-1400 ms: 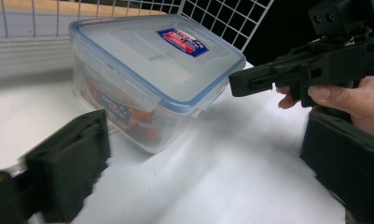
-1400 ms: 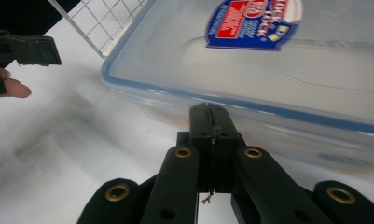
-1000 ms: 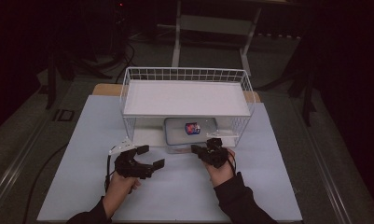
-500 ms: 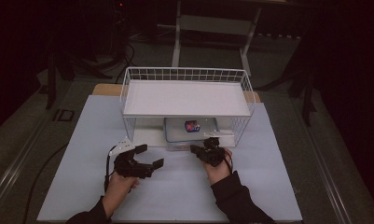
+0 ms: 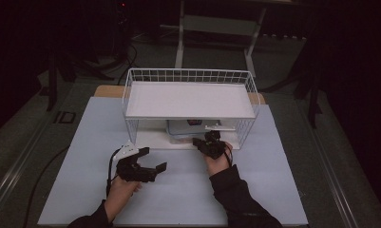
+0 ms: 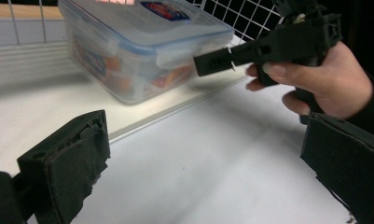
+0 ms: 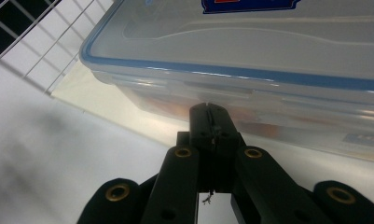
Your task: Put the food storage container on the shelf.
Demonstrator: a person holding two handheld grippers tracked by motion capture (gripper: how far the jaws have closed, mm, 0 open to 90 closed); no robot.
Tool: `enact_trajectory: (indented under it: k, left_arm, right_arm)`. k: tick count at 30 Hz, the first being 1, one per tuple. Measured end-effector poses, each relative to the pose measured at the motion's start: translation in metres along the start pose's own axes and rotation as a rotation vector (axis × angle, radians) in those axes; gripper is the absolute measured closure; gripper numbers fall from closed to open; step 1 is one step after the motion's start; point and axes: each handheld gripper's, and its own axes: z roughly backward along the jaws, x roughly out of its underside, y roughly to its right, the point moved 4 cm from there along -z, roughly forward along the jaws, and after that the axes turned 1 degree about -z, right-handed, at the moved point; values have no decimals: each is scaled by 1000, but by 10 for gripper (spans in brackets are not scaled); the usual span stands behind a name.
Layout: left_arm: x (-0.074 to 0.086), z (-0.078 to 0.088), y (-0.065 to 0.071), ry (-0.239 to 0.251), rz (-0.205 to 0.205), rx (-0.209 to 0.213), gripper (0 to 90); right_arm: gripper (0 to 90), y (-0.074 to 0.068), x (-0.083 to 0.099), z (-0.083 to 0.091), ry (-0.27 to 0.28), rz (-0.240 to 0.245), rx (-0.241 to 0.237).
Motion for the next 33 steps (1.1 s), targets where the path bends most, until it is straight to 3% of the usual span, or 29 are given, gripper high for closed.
enact_trajectory:
  k: [8,10,13,15,19,22,23,29,33]
  left_arm:
    - [1,0,1,-2,-4,11,7]
    - [1,0,2,-5,-8,9,7]
    - [0,2,3,-3,-6,13,7]
    - [-1,3,3,2,-5,16,7]
    - [-2,4,8,-8,-21,26,7]
    - [-3,5,12,-6,-28,38,7]
    - [-3,5,13,-7,-32,39,7]
    - [-2,6,16,-13,-41,52,7]
    - [-1,9,19,-17,-53,59,7]
  right_arm:
    - [898,-4,-5,-10,1,21,8]
    - [897,-7,-2,-9,-10,10,-7]
    - [864,-11,4,-2,-7,47,-4]
    - [845,-11,6,0,-5,43,-2]
    - [745,-12,12,10,15,32,-19]
    - [568,-14,21,26,42,57,-44]
    - [568,-14,21,26,42,57,-44]
    - [303,-16,29,51,72,89,-104]
    - [241,-13,36,64,88,91,-131]
